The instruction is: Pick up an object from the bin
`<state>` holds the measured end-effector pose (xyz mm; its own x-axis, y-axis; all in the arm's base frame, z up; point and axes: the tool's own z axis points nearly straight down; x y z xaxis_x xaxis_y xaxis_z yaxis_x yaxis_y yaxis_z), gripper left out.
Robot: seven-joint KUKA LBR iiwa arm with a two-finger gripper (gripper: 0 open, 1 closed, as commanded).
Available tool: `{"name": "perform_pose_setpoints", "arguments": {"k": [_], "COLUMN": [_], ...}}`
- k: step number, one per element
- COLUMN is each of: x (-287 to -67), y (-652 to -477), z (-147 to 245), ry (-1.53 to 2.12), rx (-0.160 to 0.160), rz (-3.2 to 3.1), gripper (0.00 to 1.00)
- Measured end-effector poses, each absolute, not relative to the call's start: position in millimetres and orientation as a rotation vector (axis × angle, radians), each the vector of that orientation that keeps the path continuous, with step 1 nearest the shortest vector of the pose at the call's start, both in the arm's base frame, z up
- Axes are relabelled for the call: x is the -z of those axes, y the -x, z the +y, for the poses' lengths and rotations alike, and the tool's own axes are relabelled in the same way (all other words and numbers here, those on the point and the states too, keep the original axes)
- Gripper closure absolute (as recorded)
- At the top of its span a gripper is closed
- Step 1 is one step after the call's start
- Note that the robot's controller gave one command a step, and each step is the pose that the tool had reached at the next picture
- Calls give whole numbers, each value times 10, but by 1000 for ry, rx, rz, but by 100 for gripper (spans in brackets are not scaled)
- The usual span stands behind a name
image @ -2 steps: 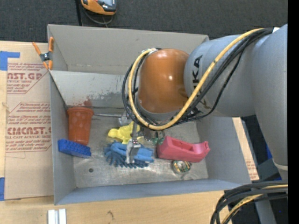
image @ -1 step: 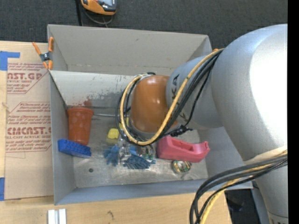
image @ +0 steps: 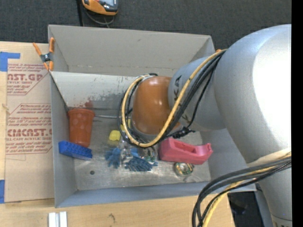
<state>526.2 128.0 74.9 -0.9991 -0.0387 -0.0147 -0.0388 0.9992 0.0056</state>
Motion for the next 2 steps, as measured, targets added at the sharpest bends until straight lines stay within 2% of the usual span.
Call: {"name": "perform_pose_setpoints", "arguments": {"k": [1, 2], "x": [-1118, -1466], "y": [-5145, -5226], "z": [1281, 1308], "ry": [52, 63], "rx": [1, -3], "rz": [3149, 3136], "gripper": [100, 100]}}
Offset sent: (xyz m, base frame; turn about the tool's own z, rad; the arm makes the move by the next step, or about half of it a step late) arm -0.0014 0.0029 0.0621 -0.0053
